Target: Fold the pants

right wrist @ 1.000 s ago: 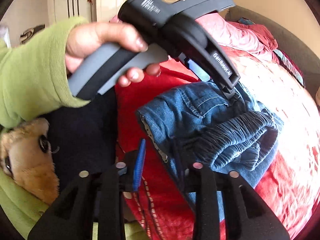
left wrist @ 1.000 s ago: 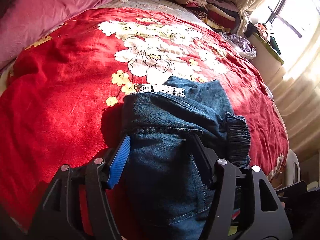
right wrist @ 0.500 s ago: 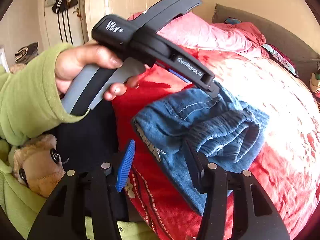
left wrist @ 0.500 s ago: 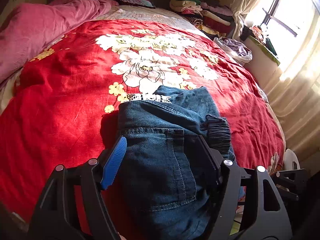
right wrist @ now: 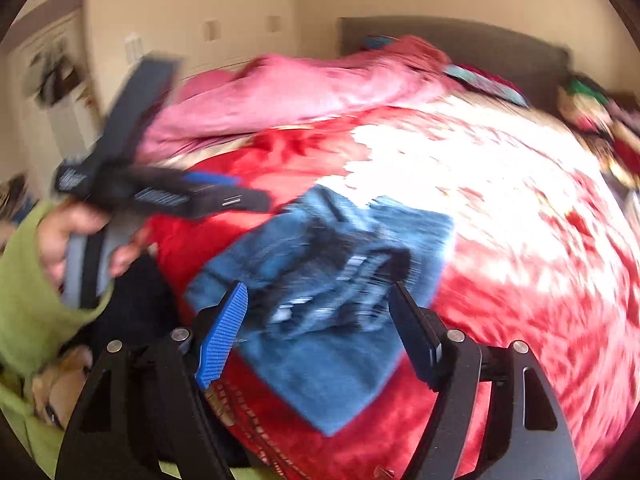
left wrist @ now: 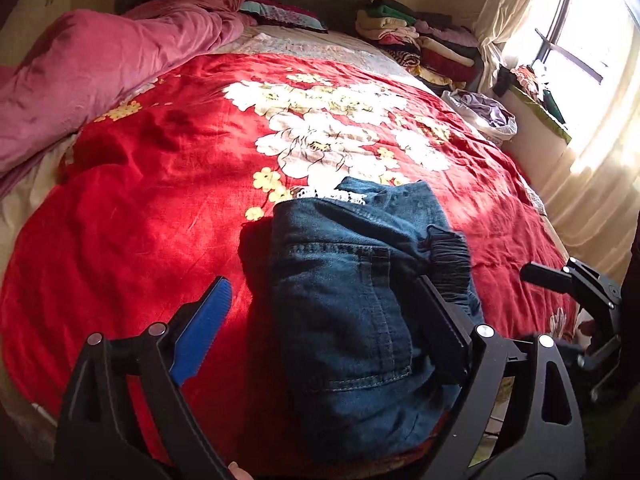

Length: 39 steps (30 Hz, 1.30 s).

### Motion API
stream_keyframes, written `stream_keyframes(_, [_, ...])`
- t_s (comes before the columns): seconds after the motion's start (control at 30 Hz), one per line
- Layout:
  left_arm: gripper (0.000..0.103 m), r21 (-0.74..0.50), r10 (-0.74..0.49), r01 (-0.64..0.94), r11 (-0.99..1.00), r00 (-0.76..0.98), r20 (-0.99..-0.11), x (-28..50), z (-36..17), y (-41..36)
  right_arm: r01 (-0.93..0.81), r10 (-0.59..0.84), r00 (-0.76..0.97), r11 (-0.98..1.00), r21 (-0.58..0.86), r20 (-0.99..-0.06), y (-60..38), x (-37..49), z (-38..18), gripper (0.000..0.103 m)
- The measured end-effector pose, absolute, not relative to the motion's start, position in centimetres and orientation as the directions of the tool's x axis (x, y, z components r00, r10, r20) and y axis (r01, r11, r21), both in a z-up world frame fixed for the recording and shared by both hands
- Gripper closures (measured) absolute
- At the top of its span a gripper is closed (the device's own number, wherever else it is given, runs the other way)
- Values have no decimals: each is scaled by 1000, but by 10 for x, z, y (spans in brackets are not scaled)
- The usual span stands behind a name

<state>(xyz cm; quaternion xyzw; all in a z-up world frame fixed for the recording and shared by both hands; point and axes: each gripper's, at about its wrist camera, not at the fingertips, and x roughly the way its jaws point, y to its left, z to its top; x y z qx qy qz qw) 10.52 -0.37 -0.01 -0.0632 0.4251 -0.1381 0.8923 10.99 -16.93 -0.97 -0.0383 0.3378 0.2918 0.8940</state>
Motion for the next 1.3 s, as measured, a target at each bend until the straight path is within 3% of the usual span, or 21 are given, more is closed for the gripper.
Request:
stream_keyframes(0.37, [19, -340, -378, 170, 925, 507, -775, 119, -44, -2, -371, 507, 495, 858, 357, -705, -196, 161, -60, 31])
stream_keyframes(0.47, [21, -351, -388, 170, 921, 503, -772, 123, -48, -5, -353, 547, 454, 835, 422, -703, -193, 180, -76, 29])
stream_keyframes(0.57, [32, -355, -394, 176, 918, 511, -764, 128, -51, -11, -343, 585, 436, 811, 475, -684, -191, 192, -85, 29])
stream_keyframes(0.63, [48, -365, -405, 181, 913, 505, -763, 132, -53, -15, -383, 601, 434, 797, 467, -671, -186, 193, -83, 39])
stream_keyframes(0.67, [51, -368, -408, 182, 912, 499, -765, 133, -52, -17, -408, 619, 422, 782, 471, -662, -183, 192, -80, 56])
stream_keyframes(0.7, [56, -364, -405, 182, 914, 495, -769, 135, -50, -19, -424, 624, 426, 777, 465, -655, -180, 191, -76, 60])
stream_keyframes(0.8, [65, -364, -414, 200, 910, 509, -754, 137, -34, -20, -464, 611, 467, 785, 411, -639, -171, 185, -58, 62])
stream_keyframes(1.1, [65, -326, -398, 229, 917, 586, -706, 174, 7, -21, -518, 579, 569, 804, 292, -584, -161, 211, -12, 62])
stream_keyframes(1.3, [65, -298, -373, 225, 928, 593, -713, 202, 5, -25, -513, 539, 613, 828, 227, -578, -159, 242, -8, 62])
